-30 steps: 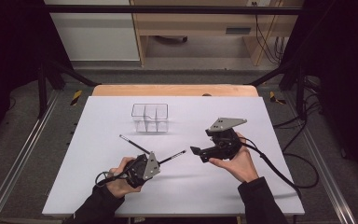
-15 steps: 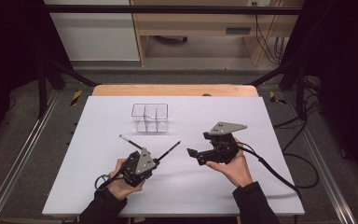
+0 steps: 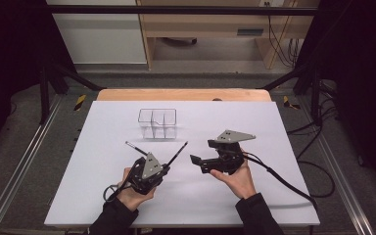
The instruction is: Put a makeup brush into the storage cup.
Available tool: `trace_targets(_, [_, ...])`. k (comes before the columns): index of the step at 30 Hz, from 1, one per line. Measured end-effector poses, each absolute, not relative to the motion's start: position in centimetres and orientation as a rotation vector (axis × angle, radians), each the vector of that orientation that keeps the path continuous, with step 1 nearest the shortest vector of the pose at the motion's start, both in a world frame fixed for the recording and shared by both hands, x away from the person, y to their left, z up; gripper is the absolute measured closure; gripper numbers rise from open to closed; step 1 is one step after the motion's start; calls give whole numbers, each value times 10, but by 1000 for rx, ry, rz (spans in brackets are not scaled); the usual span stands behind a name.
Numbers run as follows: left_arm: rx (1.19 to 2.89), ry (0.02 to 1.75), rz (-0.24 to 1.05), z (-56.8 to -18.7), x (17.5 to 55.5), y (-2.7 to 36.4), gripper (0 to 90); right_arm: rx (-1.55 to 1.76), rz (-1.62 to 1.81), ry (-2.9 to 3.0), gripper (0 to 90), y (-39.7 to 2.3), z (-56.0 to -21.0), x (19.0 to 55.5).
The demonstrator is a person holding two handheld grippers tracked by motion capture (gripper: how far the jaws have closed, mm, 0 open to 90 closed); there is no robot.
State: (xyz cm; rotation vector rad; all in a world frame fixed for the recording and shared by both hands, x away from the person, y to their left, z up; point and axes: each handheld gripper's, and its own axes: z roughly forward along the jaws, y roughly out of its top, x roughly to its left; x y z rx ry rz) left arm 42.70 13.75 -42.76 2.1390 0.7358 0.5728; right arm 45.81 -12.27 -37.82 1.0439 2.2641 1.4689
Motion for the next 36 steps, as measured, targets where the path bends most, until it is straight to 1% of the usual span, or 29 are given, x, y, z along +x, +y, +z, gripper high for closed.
trace_targets(10, [2100,794,549,-428,428,129,829,1135,1570,2182,167,-117,-382,462])
trace_targets(24, [2029,851,525,-423,430,122,830,1210,1702,2108,278,-108,-388,465])
trace_targets(36, [2020,855,524,-421,428,110,830,1258,1744,2069,392,-104,-391,467])
